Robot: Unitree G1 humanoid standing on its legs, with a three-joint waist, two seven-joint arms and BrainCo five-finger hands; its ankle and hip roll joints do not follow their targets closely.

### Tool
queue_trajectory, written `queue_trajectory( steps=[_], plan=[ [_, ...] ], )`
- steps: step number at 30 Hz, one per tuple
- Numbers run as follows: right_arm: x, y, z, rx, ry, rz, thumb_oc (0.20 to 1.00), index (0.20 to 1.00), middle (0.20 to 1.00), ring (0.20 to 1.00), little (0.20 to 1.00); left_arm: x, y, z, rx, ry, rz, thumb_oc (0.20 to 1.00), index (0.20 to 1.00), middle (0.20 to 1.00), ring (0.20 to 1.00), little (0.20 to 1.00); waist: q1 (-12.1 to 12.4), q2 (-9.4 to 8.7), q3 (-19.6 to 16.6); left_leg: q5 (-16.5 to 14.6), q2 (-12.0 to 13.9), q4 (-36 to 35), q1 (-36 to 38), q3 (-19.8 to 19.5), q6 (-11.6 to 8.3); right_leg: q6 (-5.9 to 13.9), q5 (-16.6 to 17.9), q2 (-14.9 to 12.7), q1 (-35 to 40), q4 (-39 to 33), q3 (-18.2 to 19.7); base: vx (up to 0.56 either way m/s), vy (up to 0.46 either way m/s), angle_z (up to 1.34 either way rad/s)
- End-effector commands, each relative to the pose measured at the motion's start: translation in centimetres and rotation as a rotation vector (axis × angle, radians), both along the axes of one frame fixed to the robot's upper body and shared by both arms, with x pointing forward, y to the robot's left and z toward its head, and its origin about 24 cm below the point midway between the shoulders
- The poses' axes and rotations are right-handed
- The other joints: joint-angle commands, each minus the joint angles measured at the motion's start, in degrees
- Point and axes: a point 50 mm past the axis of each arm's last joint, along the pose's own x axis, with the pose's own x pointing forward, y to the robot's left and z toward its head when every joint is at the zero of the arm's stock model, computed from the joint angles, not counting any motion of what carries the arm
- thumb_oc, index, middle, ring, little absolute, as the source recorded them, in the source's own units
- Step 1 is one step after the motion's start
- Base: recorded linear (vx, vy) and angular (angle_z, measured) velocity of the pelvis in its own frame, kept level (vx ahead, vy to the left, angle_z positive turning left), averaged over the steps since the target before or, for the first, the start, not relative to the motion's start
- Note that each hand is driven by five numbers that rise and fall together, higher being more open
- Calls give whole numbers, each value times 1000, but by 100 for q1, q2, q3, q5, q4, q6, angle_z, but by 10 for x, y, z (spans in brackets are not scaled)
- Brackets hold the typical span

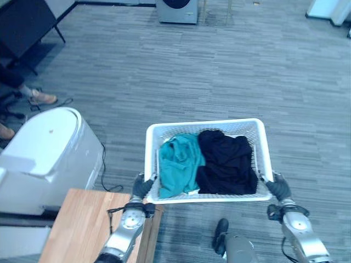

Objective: Grab the laundry basket,head to the washer,open it,put in the laundry and shut it.

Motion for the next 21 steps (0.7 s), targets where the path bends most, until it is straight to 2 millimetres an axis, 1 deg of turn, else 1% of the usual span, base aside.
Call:
queue_trajectory(
  steps=[1,2,3,4,5,6,7,8,9,10,11,12,13,14,16,17,18,19,20,21],
  plan=[
    [22,38,50,160,-281,233,200,200,200,200,200,17,-20,46,-174,-252,-93,200,200,200,200,200,94,-154,-149,-246,66,1276,-571,-710,-254,601,-573,374,700,-1057,934,212,-220,-75],
    [22,38,48,152,-270,240,200,200,200,200,200,16,-21,45,-180,-245,-93,200,200,200,200,200,172,-168,-114,-236,-31,1470,-736,-1100,-228,544,-622,458,810,-1125,1057,137,-162,-77],
    [22,40,48,150,-263,253,200,200,200,200,200,15,-21,43,-185,-237,-89,200,200,200,200,200,278,-256,-81,-253,-339,1473,-996,-1432,-84,496,-567,440,834,-1150,1150,151,-112,-69],
    [22,42,47,149,-258,261,200,200,200,200,200,13,-22,40,-187,-227,-84,200,200,200,200,200,362,-294,-73,-369,-565,1380,-1196,-1734,-28,510,-595,446,905,-1162,1265,175,-74,-153],
    [21,42,46,148,-249,266,200,200,200,200,200,11,-21,38,-187,-217,-79,200,200,200,200,200,423,-323,-65,-456,-684,1232,-1305,-1889,9,533,-612,446,971,-1191,1364,160,-34,-158],
    [21,42,46,148,-249,266,200,200,200,200,200,11,-21,38,-187,-217,-79,200,200,200,200,200,424,-323,-64,-456,-685,1231,-1304,-1888,9,533,-612,445,972,-1191,1364,194,-36,-138],
    [21,41,43,145,-238,265,200,200,200,200,200,9,-20,36,-188,-208,-69,200,200,200,200,200,502,-365,-75,-447,-778,1054,-1534,-2016,46,553,-634,433,1042,-1239,1465,310,-39,-46],
    [20,41,40,145,-223,257,200,200,200,200,200,5,-18,32,-182,-188,-60,200,200,200,200,200,625,-343,-48,-93,-846,559,-1777,-2164,18,551,-677,534,1218,-1285,1611,411,-48,-28],
    [20,40,39,148,-219,249,200,200,200,200,200,4,-17,31,-180,-185,-56,200,200,200,200,200,686,-319,-30,127,-882,304,-1896,-2210,-12,550,-711,597,1319,-1317,1663,432,-47,-22],
    [19,40,37,156,-214,241,200,200,200,200,200,2,-15,29,-178,-174,-48,200,200,200,200,200,747,-260,-22,384,-893,-18,-2057,-2231,-60,542,-774,721,1418,-1347,1712,360,-36,-31],
    [19,39,35,161,-210,234,200,200,200,200,200,1,-14,28,-175,-169,-46,200,200,200,200,200,802,-239,-16,568,-901,-407,-2099,-2203,-96,543,-847,775,1543,-1368,1774,508,-29,-48],
    [18,37,34,164,-207,219,200,200,200,200,200,-1,-13,27,-179,-164,-40,200,200,200,200,200,865,-213,2,710,-854,-854,-2293,-2085,-134,532,-995,868,1704,-1338,1870,532,-6,-51],
    [18,37,33,165,-206,210,200,200,200,200,200,-2,-12,27,-183,-162,-32,200,200,200,200,200,909,-204,11,782,-845,-1050,-2360,-2043,-140,523,-1085,910,1810,-1310,1943,404,6,-33],
    [18,37,33,165,-206,210,200,200,200,200,200,-2,-12,27,-183,-162,-32,200,200,200,200,200,918,-214,16,790,-855,-1077,-2334,-2031,-139,526,-1095,899,1817,-1304,1952,304,20,-27],
    [19,37,33,163,-206,209,200,200,200,200,200,-3,-9,27,-181,-162,-23,200,200,200,200,200,978,-216,1,894,-792,-1135,-2452,-1947,-142,518,-1235,942,2007,-1248,2096,499,51,-52],
    [18,42,32,171,-201,229,200,200,200,200,200,-7,-7,27,-175,-159,-27,200,200,200,200,200,1033,-204,-131,1056,-772,-1068,-2325,-1923,-48,548,-1372,979,2239,-1233,2210,537,61,-45],
    [17,42,32,171,-201,228,200,200,200,200,200,-7,-7,26,-175,-158,-27,200,200,200,200,200,1039,-210,-136,1054,-771,-1066,-2326,-1918,-51,547,-1372,976,2239,-1235,2215,591,78,-33],
    [17,44,31,182,-203,236,200,200,200,200,200,-8,-6,26,-176,-155,-29,200,200,200,200,200,1058,-282,-172,1079,-815,-891,-2343,-1902,-1,564,-1421,919,2365,-1164,2259,347,54,-16],
    [18,46,30,186,-199,241,200,200,200,200,200,-8,-5,25,-173,-151,-30,200,200,200,200,200,1082,-334,-226,1016,-821,-755,-2343,-1884,53,615,-1404,863,2312,-1012,2280,498,82,-11],
    [18,49,30,190,-199,251,200,200,200,200,200,-7,-5,25,-168,-149,-32,200,200,200,200,200,1114,-419,-266,922,-858,-652,-2291,-1844,121,713,-1346,803,2226,-658,2287,554,120,1]
  ],
)
